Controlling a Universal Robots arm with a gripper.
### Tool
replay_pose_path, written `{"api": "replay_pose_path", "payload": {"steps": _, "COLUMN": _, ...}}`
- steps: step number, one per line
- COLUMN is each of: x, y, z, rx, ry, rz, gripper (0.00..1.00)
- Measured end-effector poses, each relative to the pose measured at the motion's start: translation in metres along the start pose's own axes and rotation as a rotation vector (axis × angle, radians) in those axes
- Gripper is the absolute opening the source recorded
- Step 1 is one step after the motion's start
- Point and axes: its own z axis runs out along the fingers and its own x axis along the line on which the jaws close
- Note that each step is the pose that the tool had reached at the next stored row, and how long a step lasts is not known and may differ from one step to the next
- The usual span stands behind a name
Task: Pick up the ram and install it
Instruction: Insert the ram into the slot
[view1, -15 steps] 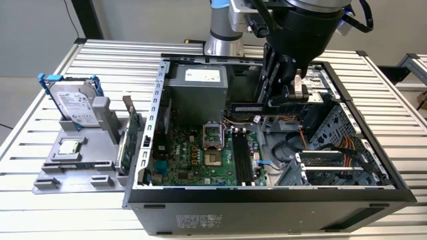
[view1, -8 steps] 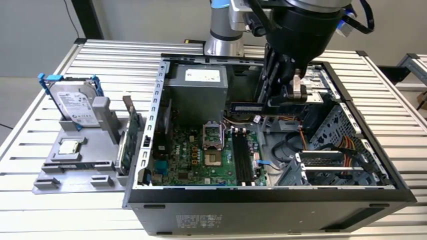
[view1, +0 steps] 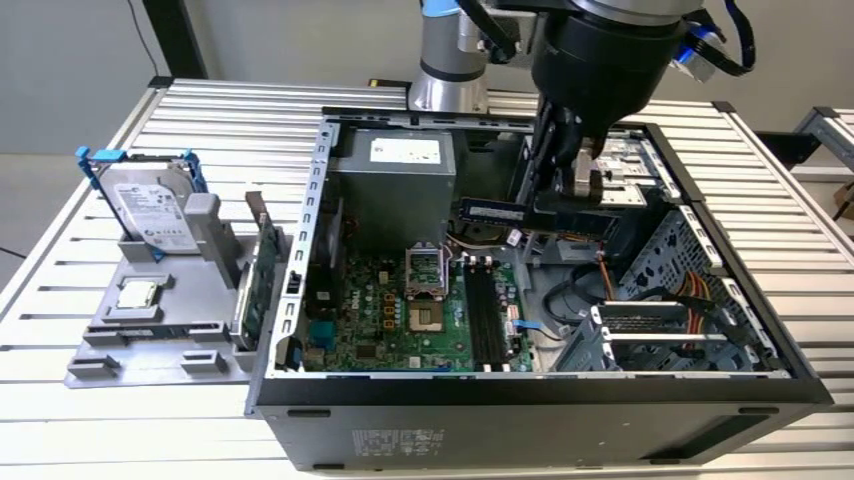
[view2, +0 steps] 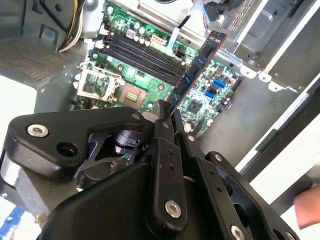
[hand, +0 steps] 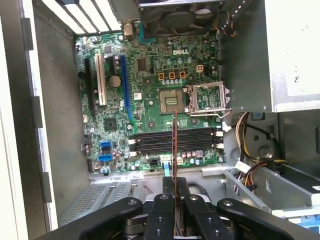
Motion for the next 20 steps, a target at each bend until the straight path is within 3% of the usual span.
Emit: {"api": "replay_pose_path", "payload": {"steps": 20, "x": 0.0, "y": 0.0, "z": 0.0, "rx": 0.0031, "ry": -0.0032, "rz": 0.3, "gripper": 0.0}}
